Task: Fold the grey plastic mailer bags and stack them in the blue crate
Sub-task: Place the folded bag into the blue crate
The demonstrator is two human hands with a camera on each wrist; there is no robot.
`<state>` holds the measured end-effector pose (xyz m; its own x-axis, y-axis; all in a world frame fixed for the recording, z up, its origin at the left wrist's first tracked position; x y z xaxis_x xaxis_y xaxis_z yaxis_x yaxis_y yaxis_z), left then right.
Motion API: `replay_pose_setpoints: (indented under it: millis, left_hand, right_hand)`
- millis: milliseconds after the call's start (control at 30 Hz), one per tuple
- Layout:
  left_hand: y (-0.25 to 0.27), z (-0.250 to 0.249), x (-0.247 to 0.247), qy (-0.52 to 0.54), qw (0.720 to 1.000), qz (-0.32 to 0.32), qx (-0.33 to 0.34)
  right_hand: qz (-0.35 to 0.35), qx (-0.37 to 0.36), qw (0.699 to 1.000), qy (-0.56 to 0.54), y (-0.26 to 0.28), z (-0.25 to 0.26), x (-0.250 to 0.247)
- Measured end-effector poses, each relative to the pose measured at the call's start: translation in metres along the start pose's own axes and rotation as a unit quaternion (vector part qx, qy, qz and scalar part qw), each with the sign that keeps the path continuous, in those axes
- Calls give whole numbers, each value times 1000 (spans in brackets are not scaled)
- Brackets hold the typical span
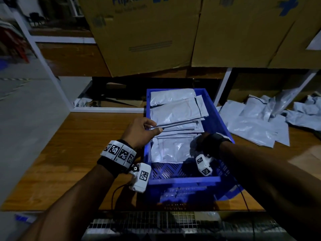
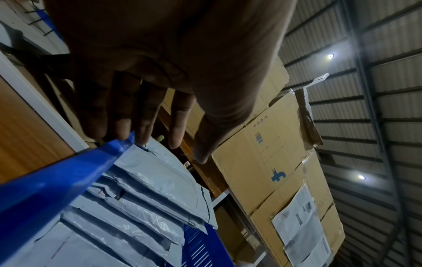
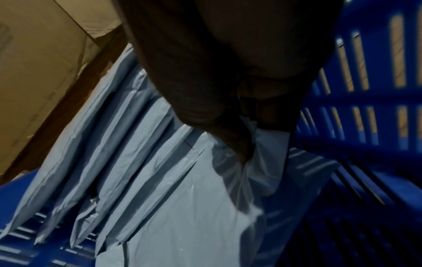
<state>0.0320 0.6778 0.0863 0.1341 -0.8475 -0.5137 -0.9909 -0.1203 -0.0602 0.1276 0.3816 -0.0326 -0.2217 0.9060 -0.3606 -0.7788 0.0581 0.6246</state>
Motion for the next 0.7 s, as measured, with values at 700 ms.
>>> replay_pose_setpoints:
  millis: [700]
  left_hand:
    - [25,-11,-8,-20,1000,8,0]
  right_hand:
    - [-130,-163,855,475,66,55,22]
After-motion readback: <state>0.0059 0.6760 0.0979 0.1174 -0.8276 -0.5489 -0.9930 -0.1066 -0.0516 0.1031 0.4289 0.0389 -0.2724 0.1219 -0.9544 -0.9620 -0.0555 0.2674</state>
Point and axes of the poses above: each hand's wrist, its own y-axis away from the middle knuckle, its own x-axis out of the palm, z = x × y, the point moved 2 cm from there along -y, towards the middle knuckle, and after that the axes turned 5 degrees about -z, right-handed, at the moved point
